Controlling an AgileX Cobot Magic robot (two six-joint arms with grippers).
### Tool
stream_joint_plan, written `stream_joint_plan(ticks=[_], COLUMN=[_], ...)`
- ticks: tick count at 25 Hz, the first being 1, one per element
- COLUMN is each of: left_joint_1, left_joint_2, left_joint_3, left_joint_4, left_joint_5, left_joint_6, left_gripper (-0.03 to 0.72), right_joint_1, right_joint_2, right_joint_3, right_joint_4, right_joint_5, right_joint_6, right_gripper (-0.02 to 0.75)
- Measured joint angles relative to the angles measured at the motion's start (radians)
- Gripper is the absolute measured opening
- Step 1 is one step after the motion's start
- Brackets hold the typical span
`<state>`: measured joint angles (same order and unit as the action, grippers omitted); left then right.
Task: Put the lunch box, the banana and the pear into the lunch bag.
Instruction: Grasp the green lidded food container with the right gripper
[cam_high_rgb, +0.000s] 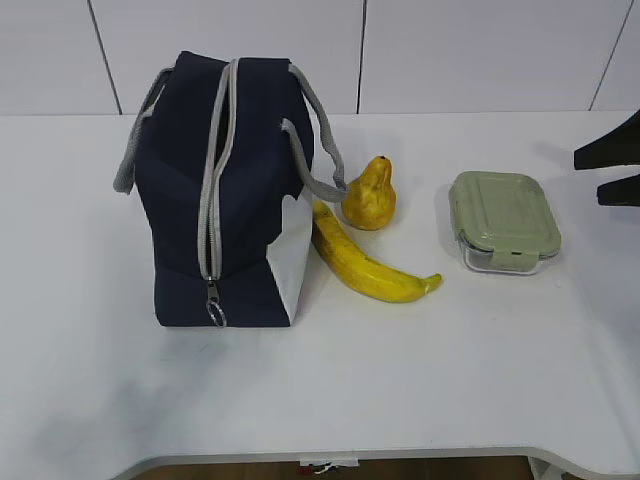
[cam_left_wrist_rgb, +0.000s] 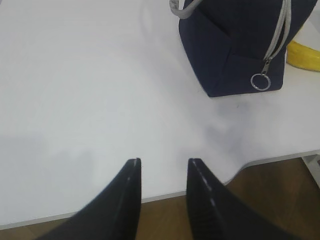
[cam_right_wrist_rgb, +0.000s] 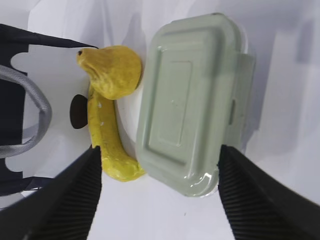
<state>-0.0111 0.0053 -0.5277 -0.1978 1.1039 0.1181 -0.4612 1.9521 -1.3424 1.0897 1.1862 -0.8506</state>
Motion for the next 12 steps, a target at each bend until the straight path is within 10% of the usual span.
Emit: stream_joint_plan(ticks=[12], left_joint_1=[0.000], left_joint_2=[0.000], left_joint_3=[0.000], left_joint_4=[0.000], left_joint_5=[0.000], left_joint_6=[0.000], left_gripper=[0.239], right_joint_1=[0.002], right_joint_2=[0.175], right_joint_3=[-0.112], right_joint_4=[0.000], right_joint_5=[0.000], right_joint_6=[0.024], right_gripper=[0.585])
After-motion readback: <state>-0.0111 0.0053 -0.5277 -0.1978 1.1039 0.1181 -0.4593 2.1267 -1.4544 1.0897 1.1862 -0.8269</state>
